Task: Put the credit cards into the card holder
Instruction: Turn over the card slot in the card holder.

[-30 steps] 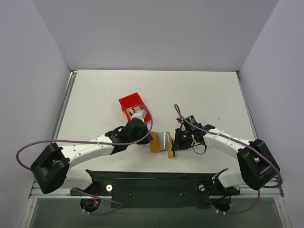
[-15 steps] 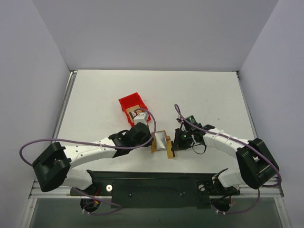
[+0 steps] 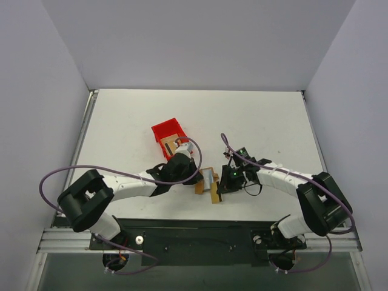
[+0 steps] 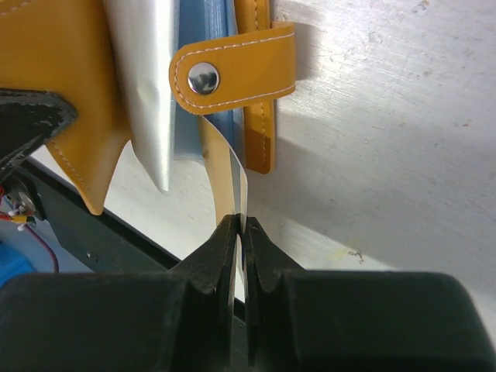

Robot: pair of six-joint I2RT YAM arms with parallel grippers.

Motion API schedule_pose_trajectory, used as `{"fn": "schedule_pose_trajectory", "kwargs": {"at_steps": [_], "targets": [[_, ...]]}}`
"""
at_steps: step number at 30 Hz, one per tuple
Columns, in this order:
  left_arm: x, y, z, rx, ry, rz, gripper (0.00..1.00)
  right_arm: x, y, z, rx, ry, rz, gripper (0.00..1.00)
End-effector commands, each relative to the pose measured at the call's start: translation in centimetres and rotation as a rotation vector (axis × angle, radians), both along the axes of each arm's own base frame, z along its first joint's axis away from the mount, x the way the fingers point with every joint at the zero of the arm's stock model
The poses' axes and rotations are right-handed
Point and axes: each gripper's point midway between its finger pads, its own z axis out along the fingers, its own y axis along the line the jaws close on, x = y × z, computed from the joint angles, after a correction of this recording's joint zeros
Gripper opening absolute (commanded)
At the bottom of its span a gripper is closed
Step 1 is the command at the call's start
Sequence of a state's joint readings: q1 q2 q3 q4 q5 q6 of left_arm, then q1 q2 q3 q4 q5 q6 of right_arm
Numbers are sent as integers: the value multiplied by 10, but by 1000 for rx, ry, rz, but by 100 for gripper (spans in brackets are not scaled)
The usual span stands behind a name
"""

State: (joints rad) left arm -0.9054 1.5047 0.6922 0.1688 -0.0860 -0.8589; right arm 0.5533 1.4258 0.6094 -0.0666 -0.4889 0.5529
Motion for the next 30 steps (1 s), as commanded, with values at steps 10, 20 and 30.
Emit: {"fn": "schedule_pose_trajectory", "kwargs": {"at_steps": [10, 20, 30], "targets": [[-35, 4, -52, 18, 165, -119, 0, 2, 0, -17, -58, 56, 5, 0], [-37, 11, -54, -12, 189, -110, 0, 17, 17, -14, -4, 49, -37, 0], [-43, 7, -41, -84, 244, -90, 0, 38, 24, -7, 18, 15, -154, 0]]}}
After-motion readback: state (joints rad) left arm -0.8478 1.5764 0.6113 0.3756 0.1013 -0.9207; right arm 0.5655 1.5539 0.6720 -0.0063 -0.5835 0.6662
